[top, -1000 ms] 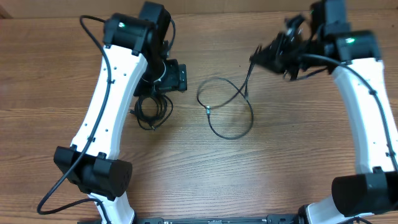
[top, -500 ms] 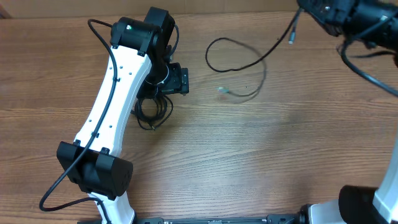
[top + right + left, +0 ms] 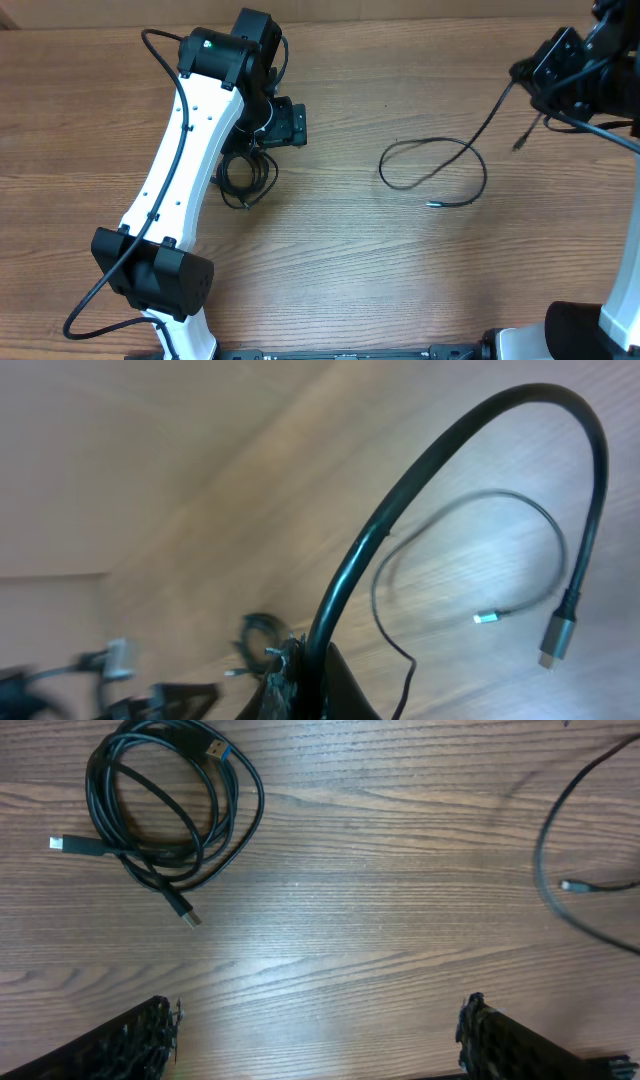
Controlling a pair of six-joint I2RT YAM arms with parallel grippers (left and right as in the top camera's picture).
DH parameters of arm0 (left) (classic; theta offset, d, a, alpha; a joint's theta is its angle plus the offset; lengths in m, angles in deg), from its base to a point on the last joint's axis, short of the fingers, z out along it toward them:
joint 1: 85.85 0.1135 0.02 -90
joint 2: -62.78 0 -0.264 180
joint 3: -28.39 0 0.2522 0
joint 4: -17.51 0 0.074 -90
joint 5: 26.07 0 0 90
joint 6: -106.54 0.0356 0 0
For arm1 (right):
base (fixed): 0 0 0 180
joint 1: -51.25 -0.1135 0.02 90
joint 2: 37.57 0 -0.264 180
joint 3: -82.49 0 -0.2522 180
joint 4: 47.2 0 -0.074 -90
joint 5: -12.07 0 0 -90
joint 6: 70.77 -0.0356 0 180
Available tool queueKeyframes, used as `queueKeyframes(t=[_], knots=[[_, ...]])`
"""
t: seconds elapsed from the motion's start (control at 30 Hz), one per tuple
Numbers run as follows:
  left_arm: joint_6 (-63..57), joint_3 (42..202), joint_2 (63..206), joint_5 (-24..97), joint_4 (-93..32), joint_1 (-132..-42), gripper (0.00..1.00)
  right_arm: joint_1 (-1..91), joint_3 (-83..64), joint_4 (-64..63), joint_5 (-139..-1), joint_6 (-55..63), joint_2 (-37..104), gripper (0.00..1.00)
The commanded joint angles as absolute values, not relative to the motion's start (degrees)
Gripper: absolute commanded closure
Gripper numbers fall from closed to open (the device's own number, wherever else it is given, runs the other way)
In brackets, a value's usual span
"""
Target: Untangle cables
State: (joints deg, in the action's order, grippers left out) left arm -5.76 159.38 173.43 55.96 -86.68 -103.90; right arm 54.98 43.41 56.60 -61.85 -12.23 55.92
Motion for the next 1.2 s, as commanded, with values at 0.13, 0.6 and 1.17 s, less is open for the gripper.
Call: queueKeyframes(t=[0.13, 0.6, 1.17], knots=[[-5.30, 158.96, 173.83, 55.48, -86.37, -104.31, 0.07, 55.13, 29.05, 53.76, -66.36, -12.03, 56.42, 0.96], [-5.28, 158.94, 173.83, 55.48, -86.40, -104.31, 0.05, 55.17, 7.69, 33.39, -75.52, -8.60, 57.06, 0.96], [-5.28, 158.92, 173.83, 55.48, -86.16, -104.31, 0.04, 55.06, 4.37, 25.52, -57.24, 3.33, 57.12, 0.96]])
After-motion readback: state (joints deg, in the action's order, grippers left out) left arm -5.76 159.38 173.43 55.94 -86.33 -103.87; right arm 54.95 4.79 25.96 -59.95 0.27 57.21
